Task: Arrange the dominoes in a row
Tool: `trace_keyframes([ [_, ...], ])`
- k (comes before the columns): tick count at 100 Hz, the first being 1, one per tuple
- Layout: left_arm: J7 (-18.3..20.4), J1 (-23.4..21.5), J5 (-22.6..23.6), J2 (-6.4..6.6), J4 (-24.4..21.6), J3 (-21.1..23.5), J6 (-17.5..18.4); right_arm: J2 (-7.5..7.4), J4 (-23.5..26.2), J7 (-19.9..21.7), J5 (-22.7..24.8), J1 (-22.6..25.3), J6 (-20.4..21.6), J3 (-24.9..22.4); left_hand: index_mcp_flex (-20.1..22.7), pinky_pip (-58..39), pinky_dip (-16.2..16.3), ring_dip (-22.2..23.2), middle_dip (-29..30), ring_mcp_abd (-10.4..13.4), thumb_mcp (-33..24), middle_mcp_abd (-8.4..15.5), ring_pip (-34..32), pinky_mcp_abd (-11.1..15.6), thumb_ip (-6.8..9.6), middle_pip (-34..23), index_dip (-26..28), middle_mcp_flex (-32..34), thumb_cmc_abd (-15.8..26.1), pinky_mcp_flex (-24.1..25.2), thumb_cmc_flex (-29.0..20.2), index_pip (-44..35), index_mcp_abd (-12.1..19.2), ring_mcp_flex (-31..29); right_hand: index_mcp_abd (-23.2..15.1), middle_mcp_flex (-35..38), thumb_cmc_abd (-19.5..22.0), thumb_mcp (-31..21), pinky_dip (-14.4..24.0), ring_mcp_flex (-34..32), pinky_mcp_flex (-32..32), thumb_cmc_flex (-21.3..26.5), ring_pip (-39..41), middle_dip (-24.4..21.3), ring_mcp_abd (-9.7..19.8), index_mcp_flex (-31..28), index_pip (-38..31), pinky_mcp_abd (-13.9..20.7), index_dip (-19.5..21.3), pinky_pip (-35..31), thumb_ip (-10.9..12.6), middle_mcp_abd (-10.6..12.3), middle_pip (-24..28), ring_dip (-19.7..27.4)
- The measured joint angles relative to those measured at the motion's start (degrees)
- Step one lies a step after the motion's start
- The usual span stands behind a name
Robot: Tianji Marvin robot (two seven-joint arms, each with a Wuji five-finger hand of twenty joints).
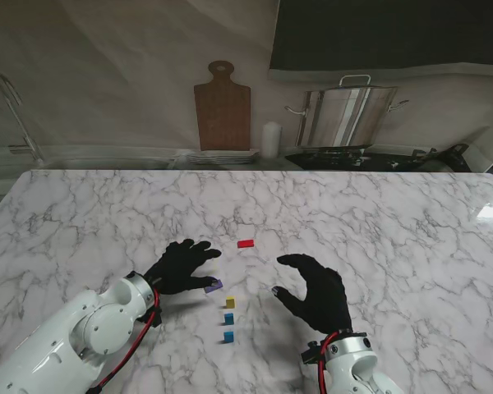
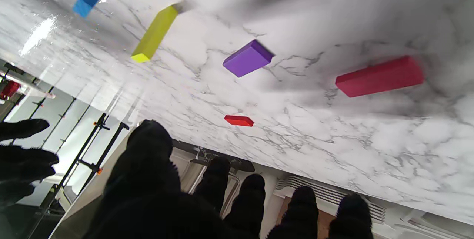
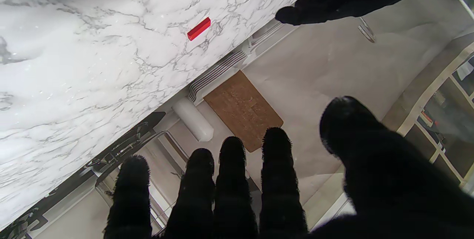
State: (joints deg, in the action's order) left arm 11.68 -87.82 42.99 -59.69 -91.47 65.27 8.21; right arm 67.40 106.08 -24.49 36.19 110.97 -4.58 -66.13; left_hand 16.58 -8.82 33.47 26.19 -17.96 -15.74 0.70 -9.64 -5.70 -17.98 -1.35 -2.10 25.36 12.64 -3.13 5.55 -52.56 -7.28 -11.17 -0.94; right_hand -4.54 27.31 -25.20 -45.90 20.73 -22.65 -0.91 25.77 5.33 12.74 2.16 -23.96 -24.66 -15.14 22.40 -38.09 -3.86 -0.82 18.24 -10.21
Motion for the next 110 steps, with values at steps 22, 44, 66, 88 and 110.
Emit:
trace_keyframes([
  [22, 1.09, 5.25, 2.84, 0.3, 4.03, -4.52, -0.4, 0.07, 0.05, 0.02, -0.45, 0.01, 0.0, -0.27, 3.55, -0.59, 1.73, 1.57, -0.72, -0.2, -0.72, -0.15, -3.34, 0.03, 0.0, -0.69, 1.53, 1.73, -1.47, -0.65, -0.65, -3.06, 0.0, -1.25, 0.0, 0.0, 0.0, 0.0, 0.48, 0.0, 0.0, 0.0, 0.0, 0.03, 0.0, 0.0, 0.0, -0.01, 0.0, -0.57, 0.0, 0.0, 0.02, 0.0],
  [44, 1.24, 8.33, 4.71, 0.6, 6.69, -8.52, -1.58, 0.12, 0.13, -0.03, -0.77, 0.02, 0.0, -0.43, 3.59, -0.72, 3.55, 2.52, -1.61, -0.39, -2.99, -0.18, -6.01, 0.04, 0.0, -1.56, 6.7, 2.3, -4.0, -1.6, -0.66, -10.97, 0.02, -2.05, 0.0, 0.0, 0.0, 0.0, 1.07, 0.0, 0.0, 0.0, 0.0, 0.43, 0.0, -0.01, 0.0, -0.01, 0.0, -1.04, 0.0, 0.0, 0.04, 0.0],
  [66, 0.77, 9.56, 7.57, 0.76, 8.28, -11.17, -1.79, 0.15, 0.13, -0.03, -1.03, 0.0, 0.04, -0.45, 2.96, -1.1, 4.61, 3.39, -2.31, -0.43, -9.49, -0.18, -8.87, 0.05, 0.0, -7.37, 8.71, 2.28, -7.84, -3.27, 0.24, -15.11, 0.02, -2.18, 0.0, 0.0, 0.0, 0.0, 1.68, 0.0, 0.0, 0.0, 0.0, 0.44, 0.0, -0.01, 0.0, -0.01, 0.0, -1.19, 0.0, 0.0, 0.04, 0.0],
  [88, -0.99, 10.57, 8.66, 0.76, 10.41, -13.08, -2.2, 0.17, 0.1, 0.01, -1.19, -0.05, 0.05, -0.46, 0.49, -1.87, 5.24, 4.13, -3.04, -0.47, -17.78, -0.18, -11.87, 0.13, 0.0, -13.28, 9.62, 2.14, -10.74, -4.3, 2.87, -15.84, -0.2, -2.73, 0.02, 0.0, 0.0, 0.0, 2.28, 0.0, -0.08, 0.0, 0.0, 0.44, 0.0, -0.01, 0.0, -0.01, 0.0, -1.7, 0.0, 0.0, 0.06, 0.0],
  [110, -2.23, 11.55, 9.02, 0.76, 11.56, -14.49, -2.83, 0.19, 0.04, 0.01, -1.29, -0.1, 0.1, -0.48, -2.91, -4.34, 5.83, 4.97, -4.61, -0.48, -22.06, -0.18, -14.11, 0.14, 0.0, -15.54, 17.08, 2.1, -11.52, -4.39, 3.71, -22.94, -0.21, -2.75, 0.02, 0.0, 0.0, 0.0, 2.86, 0.0, -0.11, 0.0, 0.0, 0.45, 0.0, -0.02, 0.0, -0.01, 0.07, -2.35, 0.0, 0.0, 0.07, 0.0],
])
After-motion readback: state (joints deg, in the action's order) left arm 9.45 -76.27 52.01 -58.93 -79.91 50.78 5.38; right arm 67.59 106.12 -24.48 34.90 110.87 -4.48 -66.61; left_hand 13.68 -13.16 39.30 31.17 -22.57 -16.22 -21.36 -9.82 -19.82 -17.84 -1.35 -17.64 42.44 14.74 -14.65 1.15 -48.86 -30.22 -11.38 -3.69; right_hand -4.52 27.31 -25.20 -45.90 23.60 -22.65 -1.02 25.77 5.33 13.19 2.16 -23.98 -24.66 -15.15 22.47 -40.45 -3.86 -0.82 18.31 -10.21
